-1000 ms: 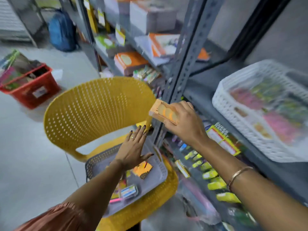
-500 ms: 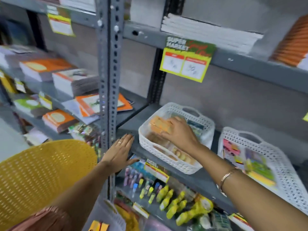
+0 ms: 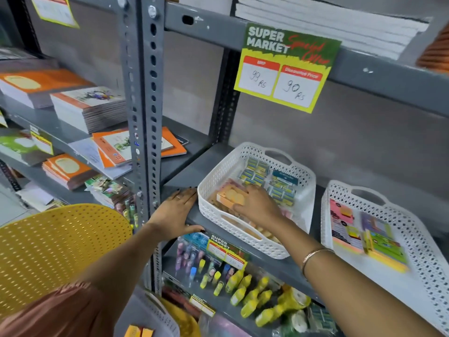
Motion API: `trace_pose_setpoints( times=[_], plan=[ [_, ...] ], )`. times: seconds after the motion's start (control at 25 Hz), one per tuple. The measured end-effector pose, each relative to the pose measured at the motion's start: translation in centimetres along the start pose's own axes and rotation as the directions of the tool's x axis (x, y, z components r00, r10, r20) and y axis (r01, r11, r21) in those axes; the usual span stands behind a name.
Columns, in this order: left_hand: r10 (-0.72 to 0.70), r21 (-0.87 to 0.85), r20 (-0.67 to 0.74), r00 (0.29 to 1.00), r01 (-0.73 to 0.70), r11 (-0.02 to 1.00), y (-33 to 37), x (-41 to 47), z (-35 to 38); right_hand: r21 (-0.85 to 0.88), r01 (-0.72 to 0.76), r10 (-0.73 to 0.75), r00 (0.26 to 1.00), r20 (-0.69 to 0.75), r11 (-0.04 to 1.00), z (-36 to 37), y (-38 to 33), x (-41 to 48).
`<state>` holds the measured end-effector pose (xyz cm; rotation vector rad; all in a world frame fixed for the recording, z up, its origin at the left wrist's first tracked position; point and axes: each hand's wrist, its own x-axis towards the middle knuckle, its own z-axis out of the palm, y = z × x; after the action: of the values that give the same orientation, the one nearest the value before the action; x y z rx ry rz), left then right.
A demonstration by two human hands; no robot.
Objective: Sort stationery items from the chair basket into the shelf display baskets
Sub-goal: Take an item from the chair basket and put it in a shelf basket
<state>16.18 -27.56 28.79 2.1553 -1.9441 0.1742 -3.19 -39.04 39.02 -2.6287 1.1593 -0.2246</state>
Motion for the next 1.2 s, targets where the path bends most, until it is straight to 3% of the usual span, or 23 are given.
trace_pose_setpoints(
  times=[0.4, 0.48, 0.56, 0.6, 0.68, 0.76, 0.88, 0.96, 1.04, 1.2],
  plan=[
    [-0.003, -0.028, -0.015, 1.0, 0.002, 1.0, 0.1, -0.1, 0.1, 0.009, 0.044, -0.044, 0.996, 0.072, 0.999, 1.6, -0.7, 1.4],
    [0.001, -0.035, -0.018, 1.0, -0.002, 0.999, 0.2, 0.0, 0.1, -0.012, 0.063, -0.063, 0.995, -0.073, 0.998, 0.4, -1.6, 1.0],
    [-0.007, -0.072, -0.009, 1.0, 0.006, 0.997, 0.0, 0.0, 0.2, 0.062, 0.135, -0.109, 0.944, -0.313, 0.989, -0.9, -3.7, -0.5],
    [-0.003, -0.089, -0.005, 1.0, 0.002, 0.996, -0.2, 0.2, 0.3, 0.129, 0.223, -0.151, 0.896, -0.418, 0.966, -1.6, -4.8, -1.8],
    [-0.008, -0.094, 0.008, 1.0, 0.008, 0.996, -0.2, 0.1, 0.7, 0.24, 0.399, -0.244, 0.836, -0.491, 0.885, -1.2, -6.9, -5.1],
    [-0.007, -0.08, -0.011, 1.0, 0.006, 0.997, -0.3, 0.2, 0.8, 0.27, 0.46, -0.342, 0.856, -0.388, 0.846, 2.0, -8.3, -8.7],
    [0.028, -0.175, -0.11, 0.994, -0.047, 0.983, -0.6, -1.6, -0.4, 0.212, 0.466, -0.456, 0.885, -0.095, 0.859, 9.8, -8.3, -12.3],
    [-0.018, -0.194, -0.299, 0.954, -0.042, 0.98, -1.6, -6.1, 0.1, 0.144, 0.506, -0.522, 0.846, 0.111, 0.851, 15.8, -8.0, -12.7],
    [-0.176, -0.183, -0.368, 0.913, 0.114, 0.977, -1.9, -13.1, 2.3, 0.135, 0.541, -0.556, 0.785, 0.272, 0.83, 21.0, -7.9, -12.6],
    [-0.526, -0.144, -0.027, 0.85, 0.518, 0.843, 1.0, -28.9, 11.3, 0.167, 0.599, -0.569, 0.582, 0.581, 0.783, 30.1, -8.2, -13.8]
  ],
)
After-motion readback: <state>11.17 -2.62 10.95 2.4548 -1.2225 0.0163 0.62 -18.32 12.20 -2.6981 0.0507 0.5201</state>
